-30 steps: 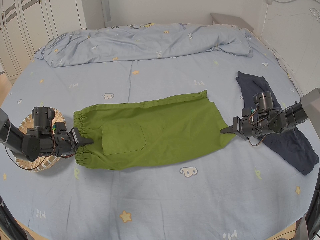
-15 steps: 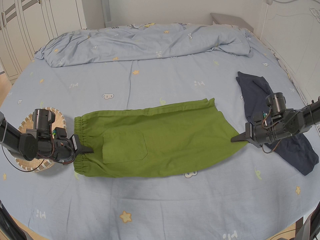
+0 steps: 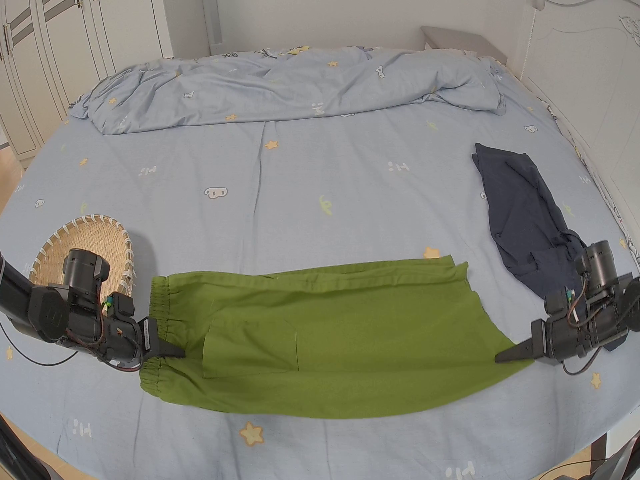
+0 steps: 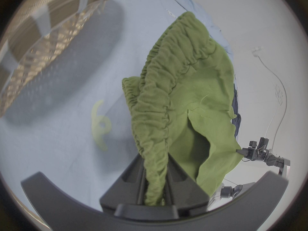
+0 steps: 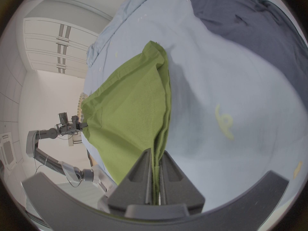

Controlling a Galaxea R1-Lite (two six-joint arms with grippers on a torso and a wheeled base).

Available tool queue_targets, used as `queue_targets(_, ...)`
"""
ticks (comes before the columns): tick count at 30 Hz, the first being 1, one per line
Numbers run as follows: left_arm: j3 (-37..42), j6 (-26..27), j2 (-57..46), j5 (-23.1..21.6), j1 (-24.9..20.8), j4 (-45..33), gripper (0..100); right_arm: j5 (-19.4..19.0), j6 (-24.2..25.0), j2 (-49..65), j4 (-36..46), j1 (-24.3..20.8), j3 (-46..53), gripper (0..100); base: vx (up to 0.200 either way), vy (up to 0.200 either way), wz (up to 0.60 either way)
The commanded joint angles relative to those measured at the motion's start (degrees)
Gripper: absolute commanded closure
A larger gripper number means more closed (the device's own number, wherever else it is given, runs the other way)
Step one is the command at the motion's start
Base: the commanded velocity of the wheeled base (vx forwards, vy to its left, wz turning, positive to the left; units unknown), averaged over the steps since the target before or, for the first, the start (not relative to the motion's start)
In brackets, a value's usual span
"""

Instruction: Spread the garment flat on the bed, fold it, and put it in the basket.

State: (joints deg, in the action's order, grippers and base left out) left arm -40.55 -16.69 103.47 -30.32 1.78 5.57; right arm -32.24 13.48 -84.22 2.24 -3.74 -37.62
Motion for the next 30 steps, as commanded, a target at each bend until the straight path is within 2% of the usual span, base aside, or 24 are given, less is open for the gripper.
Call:
queue_targets(1, 4.1, 2.1, -1.7, 0.1, -0.1, -0.6, 100, 0.0, -0.8, 5.2, -0.5, -0.2, 7.5, 100, 0.000, 0.000, 0.00)
queue_targets(9, 4.4, 2.2, -2.1, 0.1, -0.2, -0.6, 100, 0.1, -0.8, 4.3, -8.0, -2.1, 12.8, 100, 0.000, 0.000, 0.00)
queue_targets(10, 4.3, 2.2, -2.3, 0.2, -0.3, -0.6, 100, 0.1, -0.7, 3.9, -8.2, -2.5, 13.1, 0, 0.000, 0.000, 0.00)
queue_targets(15, 4.2, 1.7, -3.7, 0.3, -1.3, -0.7, 100, 0.2, 0.1, 3.9, -10.7, -2.7, 12.8, 0, 0.000, 0.000, 0.00)
queue_targets(20, 4.2, 0.7, -7.2, 0.7, -2.7, -1.8, 100, 0.7, 2.4, 3.3, -12.7, -2.4, 5.0, 0, 0.000, 0.000, 0.00)
queue_targets(26, 3.4, 1.0, -9.7, 0.9, -2.4, -4.6, 100, 2.6, 7.0, 1.4, -12.6, -7.0, -6.2, 0, 0.000, 0.000, 0.00)
queue_targets(30, 1.5, 1.3, -11.0, 1.2, -1.9, -7.3, 100, 2.6, 7.4, -1.6, -12.8, -8.1, -9.3, 0, 0.000, 0.000, 0.00)
